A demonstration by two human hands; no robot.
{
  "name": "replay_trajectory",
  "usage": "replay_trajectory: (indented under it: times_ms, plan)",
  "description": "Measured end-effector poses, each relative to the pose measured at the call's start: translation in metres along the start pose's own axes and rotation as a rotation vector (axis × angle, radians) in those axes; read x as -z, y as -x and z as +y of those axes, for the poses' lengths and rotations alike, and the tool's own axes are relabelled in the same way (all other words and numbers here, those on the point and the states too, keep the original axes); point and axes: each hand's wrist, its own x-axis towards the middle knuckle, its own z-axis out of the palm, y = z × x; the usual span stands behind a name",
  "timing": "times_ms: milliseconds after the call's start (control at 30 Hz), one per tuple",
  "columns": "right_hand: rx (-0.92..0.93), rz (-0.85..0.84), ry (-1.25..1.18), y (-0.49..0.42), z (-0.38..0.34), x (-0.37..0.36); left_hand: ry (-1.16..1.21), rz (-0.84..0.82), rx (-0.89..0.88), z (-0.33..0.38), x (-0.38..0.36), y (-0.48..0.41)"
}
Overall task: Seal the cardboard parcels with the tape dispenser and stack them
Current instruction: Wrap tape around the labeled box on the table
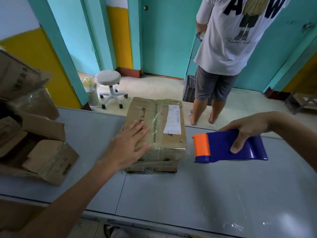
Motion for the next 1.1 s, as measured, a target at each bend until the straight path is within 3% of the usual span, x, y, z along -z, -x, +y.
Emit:
replay_trajectory:
  times_ms: [467,1100]
  plan:
    - [0.091,-0.016,-0.301,-0.029,0.029,-0.031,-0.021,0.045,0.03,0.005,0.001,-0.001]
    - [0.079,0.035,-0.383,-0.011,0.061,-0.046,-0.039,-0.031,-0.02,-0.002,0.004,-0.01]
